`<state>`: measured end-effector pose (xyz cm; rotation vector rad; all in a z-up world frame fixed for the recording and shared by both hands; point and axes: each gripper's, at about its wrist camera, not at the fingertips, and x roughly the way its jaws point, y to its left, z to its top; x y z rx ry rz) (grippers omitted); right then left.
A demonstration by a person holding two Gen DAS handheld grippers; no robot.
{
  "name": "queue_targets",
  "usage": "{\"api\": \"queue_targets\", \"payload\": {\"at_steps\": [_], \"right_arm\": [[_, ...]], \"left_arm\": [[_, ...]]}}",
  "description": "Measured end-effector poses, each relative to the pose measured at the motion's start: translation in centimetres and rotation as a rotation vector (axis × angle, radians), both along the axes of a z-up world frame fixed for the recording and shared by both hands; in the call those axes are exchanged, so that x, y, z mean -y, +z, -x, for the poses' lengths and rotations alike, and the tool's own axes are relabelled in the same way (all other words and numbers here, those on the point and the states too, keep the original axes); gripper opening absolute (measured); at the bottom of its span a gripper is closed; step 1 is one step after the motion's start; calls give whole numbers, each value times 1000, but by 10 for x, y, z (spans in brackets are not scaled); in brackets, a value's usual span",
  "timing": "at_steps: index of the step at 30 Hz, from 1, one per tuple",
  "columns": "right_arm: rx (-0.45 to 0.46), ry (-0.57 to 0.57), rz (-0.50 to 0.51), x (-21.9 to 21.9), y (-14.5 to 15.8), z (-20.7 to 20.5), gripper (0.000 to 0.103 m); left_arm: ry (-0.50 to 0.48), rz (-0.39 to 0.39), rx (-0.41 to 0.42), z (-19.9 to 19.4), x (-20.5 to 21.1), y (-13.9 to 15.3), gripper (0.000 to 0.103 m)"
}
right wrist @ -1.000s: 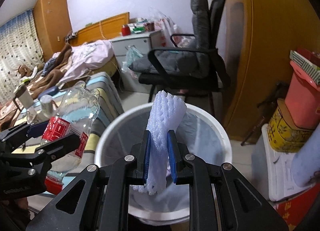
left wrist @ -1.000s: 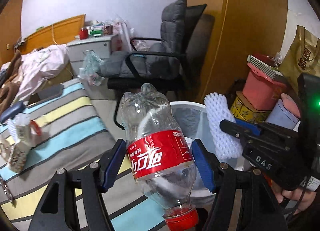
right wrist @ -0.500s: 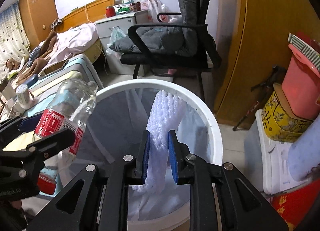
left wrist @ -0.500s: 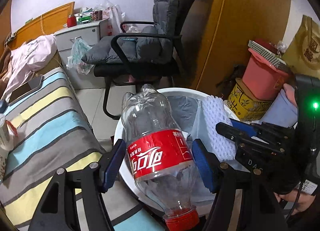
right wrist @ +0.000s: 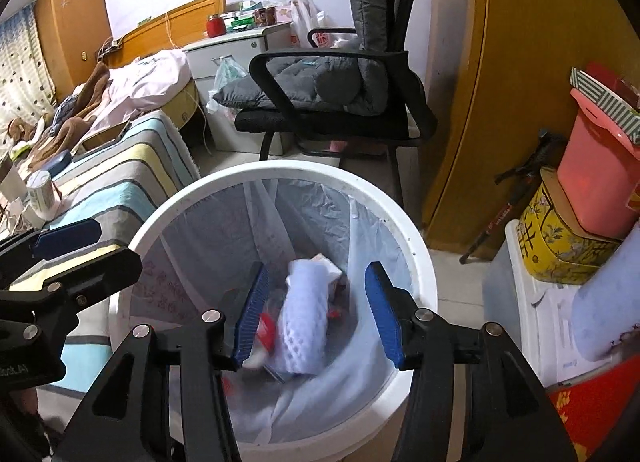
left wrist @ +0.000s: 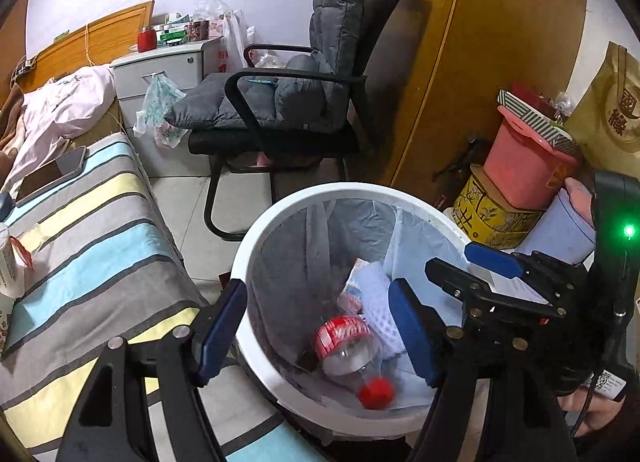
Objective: Collect trash
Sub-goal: 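Move both open grippers back over the trash on the table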
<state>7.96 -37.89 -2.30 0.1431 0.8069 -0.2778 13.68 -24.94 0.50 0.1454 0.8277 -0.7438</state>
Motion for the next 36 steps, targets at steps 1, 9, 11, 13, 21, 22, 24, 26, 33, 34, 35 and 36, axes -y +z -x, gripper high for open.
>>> {"api": "queue_targets", "payload": {"at_steps": [1,9,11,13,21,22,24,26,33,34,35,36], "right_arm": [[4,-2,2,0,1,1,53],[32,-9,8,-8,9,4,53],[42,-2,11,-12,12,5,53],[50,5,18,-16,14,6,53],[77,37,26,-31,21,6,53],[80,43,27,-34,22,6,53],[86,53,30,-40,23,6,53],[94,68,32,-47,25,6,53],[120,123,34,-71,29,2,53],[122,131,34,-74,29,2,53],[123,146,34,-80,29,-1,53],[124,154,35,-84,29,-1,53]], "left_arm": [[4,1,2,0,-1,1,75],[39,21,22,4,-20,11,75],[55,24,26,4,-27,13,75],[69,23,32,5,-34,15,75],[128,36,67,11,-63,26,75],[133,40,69,12,-67,27,75],[152,45,76,13,-76,29,75],[170,47,87,14,-85,32,75],[270,47,110,14,-133,33,75],[285,51,108,14,-141,33,75],[300,54,105,13,-149,33,75],[320,54,107,13,-157,32,75]]}}
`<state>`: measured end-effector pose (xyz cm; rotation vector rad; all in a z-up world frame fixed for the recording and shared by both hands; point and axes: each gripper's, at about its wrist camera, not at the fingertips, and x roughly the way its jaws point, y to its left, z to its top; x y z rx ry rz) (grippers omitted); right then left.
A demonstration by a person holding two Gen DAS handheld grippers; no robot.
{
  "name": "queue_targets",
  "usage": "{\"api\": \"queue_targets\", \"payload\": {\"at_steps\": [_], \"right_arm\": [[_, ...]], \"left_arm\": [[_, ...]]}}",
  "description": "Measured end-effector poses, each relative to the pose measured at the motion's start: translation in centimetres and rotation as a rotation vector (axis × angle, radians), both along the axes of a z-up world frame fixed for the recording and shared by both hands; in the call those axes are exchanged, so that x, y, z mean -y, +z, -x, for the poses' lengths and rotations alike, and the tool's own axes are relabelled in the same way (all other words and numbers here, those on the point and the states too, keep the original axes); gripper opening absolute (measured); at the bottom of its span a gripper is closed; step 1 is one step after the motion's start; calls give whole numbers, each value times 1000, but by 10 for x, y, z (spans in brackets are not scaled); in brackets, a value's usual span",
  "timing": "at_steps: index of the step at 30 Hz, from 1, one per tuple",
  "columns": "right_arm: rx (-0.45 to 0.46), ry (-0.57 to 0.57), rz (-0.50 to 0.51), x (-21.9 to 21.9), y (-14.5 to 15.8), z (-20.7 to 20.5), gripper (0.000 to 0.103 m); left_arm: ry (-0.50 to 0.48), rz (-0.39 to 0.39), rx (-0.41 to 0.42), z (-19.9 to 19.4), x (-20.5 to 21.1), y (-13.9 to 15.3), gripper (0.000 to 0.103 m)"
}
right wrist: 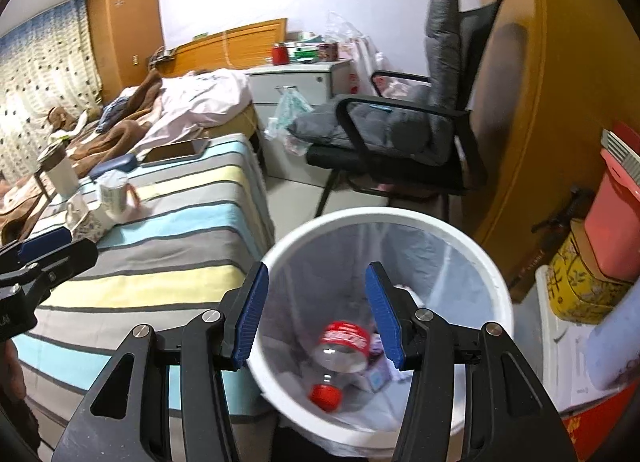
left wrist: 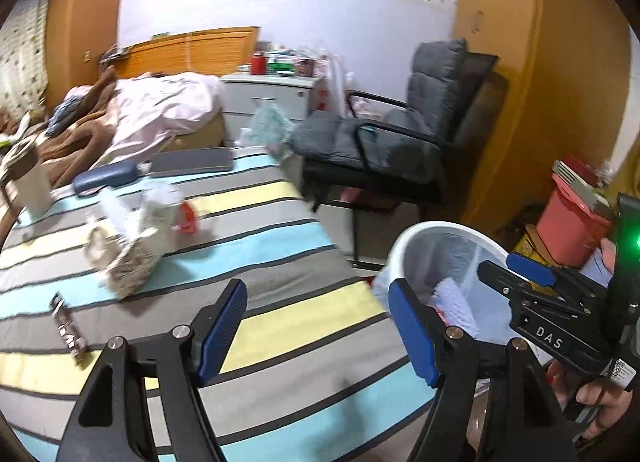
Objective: Collect trash
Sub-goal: 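Move both open grippers back over the trash on the table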
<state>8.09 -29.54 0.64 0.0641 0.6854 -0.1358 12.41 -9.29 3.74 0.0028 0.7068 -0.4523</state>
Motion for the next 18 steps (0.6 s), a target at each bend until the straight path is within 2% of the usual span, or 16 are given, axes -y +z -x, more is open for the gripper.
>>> {"api": "queue_targets", "payload": {"at_steps": [13,18], "right_arm": [[5,127,-1,-56,-2,-24,56],[-1,167,2,-74,-2,-35,58]], "left_arm": [[223,6,-1,-10,-97,-8,76],[280,10,-17,-19,-123,-14,78]]}}
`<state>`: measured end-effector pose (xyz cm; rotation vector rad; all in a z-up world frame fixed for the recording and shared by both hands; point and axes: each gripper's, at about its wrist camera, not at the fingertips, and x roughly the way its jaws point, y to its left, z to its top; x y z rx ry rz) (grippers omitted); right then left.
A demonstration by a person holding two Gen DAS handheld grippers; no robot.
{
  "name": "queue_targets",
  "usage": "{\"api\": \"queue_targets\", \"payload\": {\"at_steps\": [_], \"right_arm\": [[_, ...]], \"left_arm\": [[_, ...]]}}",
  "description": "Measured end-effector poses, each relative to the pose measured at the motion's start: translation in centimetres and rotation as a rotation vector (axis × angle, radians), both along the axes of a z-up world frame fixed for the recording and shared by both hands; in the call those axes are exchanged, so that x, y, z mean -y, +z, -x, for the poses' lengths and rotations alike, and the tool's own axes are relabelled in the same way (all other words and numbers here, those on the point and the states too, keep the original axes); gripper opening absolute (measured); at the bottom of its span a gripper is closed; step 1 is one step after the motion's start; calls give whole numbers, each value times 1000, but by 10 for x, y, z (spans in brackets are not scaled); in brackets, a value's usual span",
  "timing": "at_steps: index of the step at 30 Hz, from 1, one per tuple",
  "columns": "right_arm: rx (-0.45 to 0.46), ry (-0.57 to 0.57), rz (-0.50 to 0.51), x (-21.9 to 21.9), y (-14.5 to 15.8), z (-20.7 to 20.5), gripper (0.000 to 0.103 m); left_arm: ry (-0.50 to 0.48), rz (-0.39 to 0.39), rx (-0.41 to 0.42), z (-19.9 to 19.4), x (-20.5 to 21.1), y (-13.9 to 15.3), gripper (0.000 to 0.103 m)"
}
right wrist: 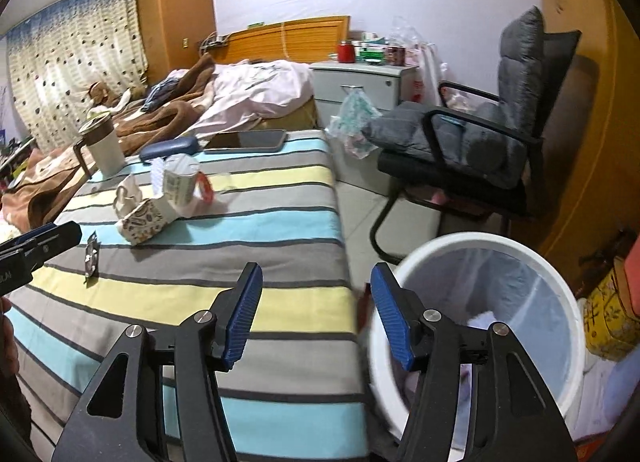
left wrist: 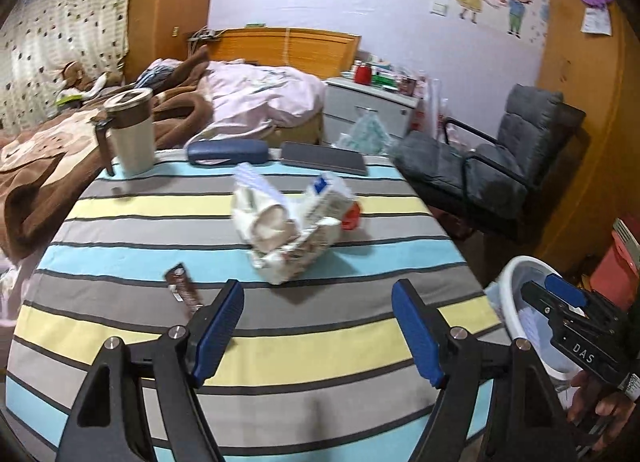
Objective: Collect trash
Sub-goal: 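Move both open grippers back over the trash on the table, then grasp the white paper bag with the left gripper while the right grasps the printed paper cup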
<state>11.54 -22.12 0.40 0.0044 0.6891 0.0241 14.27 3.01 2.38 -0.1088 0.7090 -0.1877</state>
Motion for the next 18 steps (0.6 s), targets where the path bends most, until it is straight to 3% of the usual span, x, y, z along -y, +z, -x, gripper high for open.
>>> {"api": "queue_targets", "payload": {"at_steps": [9,18], "right_arm": [[-12,86,-9,-30,-2,-23,59],[-36,123,-13,-47,-6,-50,59]], "left_arm": [[40,45,-29,-30,-33,-3,81],[27,62,-77,-75,-35,-11,81]]}}
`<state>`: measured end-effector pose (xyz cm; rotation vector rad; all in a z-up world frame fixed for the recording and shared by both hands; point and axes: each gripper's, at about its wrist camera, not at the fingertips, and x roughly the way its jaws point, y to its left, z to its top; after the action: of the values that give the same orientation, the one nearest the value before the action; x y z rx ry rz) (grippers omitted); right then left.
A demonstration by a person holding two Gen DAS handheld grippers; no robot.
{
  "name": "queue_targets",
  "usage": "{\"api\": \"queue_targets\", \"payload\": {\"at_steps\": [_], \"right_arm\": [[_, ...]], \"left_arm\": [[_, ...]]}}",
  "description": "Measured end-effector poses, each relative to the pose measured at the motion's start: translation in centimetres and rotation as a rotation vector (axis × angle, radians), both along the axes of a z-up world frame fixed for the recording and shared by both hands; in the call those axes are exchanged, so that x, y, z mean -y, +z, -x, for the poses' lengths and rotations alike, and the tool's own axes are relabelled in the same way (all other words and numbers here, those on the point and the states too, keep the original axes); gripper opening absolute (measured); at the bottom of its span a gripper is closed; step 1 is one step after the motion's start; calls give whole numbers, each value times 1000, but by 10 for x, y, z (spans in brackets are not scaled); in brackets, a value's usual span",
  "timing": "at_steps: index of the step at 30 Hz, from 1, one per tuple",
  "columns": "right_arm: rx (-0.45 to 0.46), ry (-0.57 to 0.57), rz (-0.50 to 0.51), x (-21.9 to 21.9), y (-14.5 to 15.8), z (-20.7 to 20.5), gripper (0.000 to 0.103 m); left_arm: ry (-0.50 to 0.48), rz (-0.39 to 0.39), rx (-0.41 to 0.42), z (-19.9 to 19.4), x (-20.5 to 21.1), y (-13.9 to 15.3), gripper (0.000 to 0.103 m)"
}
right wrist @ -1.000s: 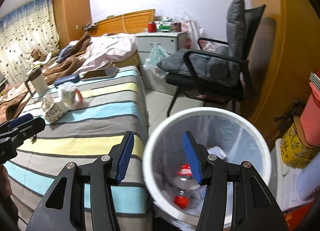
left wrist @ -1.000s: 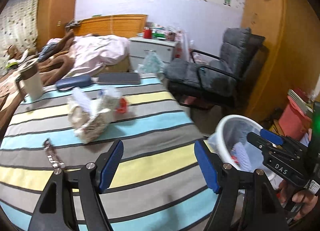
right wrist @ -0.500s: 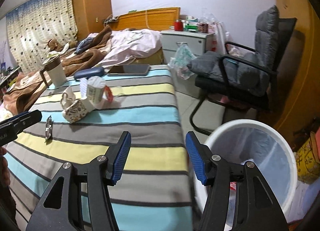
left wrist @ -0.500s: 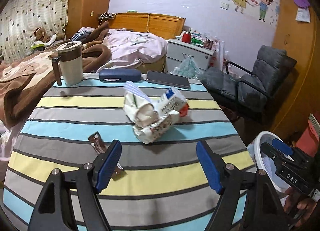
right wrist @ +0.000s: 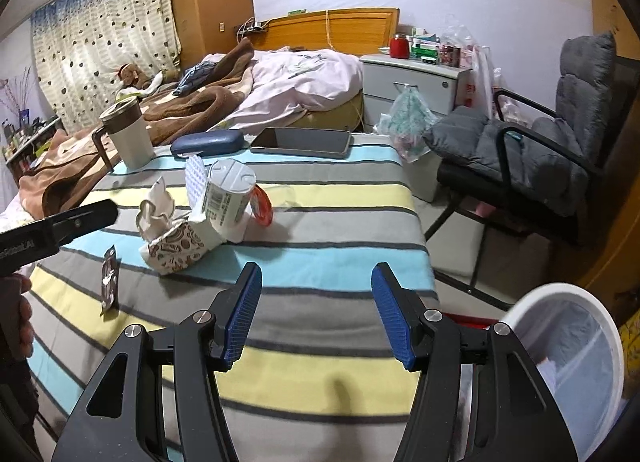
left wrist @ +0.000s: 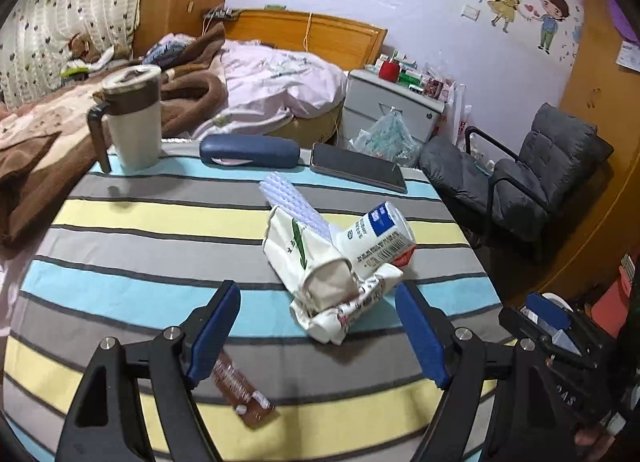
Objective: Collect trash
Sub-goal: 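Grasp the white paper bag with the left gripper while the right grasps the printed paper cup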
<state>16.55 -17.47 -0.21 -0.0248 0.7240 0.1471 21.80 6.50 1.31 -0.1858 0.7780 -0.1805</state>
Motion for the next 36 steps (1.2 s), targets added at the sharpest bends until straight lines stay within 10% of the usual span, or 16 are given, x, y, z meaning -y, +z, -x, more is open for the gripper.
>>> {"api": "queue_targets", "payload": {"at_steps": [13,20,36], "right_arm": [[-12,26,7,-10,-1,-25,59],[-8,41,0,-18,2,-39,59],[-84,131,-135,-43,-14,-43,59]], "left_arm": [[-15,19,-81,-46,2,-27,79],[-19,45,-102,-48,-9,-36,37],[27,16,-125,-24,-50,-46,35]]}}
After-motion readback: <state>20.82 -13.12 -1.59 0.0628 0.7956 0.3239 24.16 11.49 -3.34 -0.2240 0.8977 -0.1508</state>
